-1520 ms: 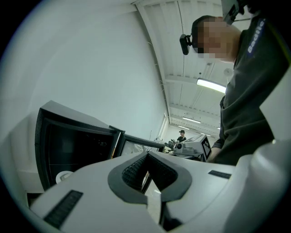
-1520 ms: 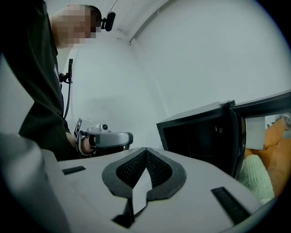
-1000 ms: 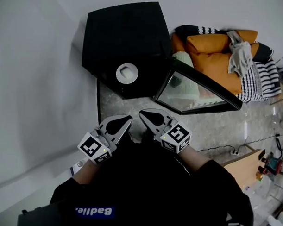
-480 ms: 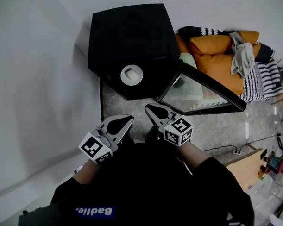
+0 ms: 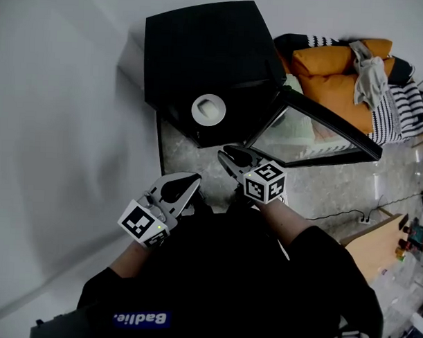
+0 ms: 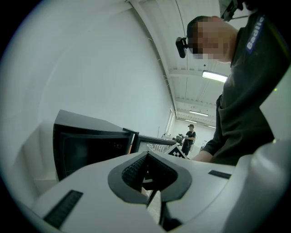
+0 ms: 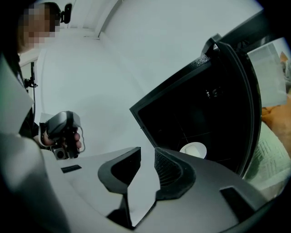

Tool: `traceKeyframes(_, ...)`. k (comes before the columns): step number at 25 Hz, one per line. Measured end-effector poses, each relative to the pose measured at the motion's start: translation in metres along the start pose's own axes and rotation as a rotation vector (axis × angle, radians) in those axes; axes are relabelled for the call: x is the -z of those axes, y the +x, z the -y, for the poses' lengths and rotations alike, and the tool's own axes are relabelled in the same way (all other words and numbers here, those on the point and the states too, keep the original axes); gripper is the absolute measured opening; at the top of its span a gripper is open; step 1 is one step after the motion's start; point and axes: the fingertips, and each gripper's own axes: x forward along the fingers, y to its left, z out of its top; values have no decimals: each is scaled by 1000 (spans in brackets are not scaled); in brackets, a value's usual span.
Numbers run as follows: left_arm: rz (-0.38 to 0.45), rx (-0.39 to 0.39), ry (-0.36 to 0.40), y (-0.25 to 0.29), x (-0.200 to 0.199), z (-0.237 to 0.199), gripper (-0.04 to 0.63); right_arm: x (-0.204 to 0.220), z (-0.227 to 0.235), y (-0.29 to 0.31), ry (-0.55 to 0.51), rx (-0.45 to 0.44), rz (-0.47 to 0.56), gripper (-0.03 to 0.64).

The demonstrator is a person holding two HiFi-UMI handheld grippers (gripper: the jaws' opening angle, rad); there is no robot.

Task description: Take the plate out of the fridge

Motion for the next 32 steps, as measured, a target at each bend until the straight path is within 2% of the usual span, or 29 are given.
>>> traceKeyframes(3,6,-9,-23,-6,-5,-6,5,8,15,16,42,35,-10,95)
traceKeyframes(17,-7,-4,-5,-17,-3,-25,5,48,87,78,295,173,-25,140)
traceKeyframes(19,-14,-3,-6,-17,-2,-27,5,49,99,84,353,197,-13,148)
traceKeyframes(24,-41,5,-12,-20,6,-30,5,67,132,102,591,241,36,181)
traceKeyframes(32,-101,7,-22,-26,24,-39,5,91,162,137,700,291,62,196)
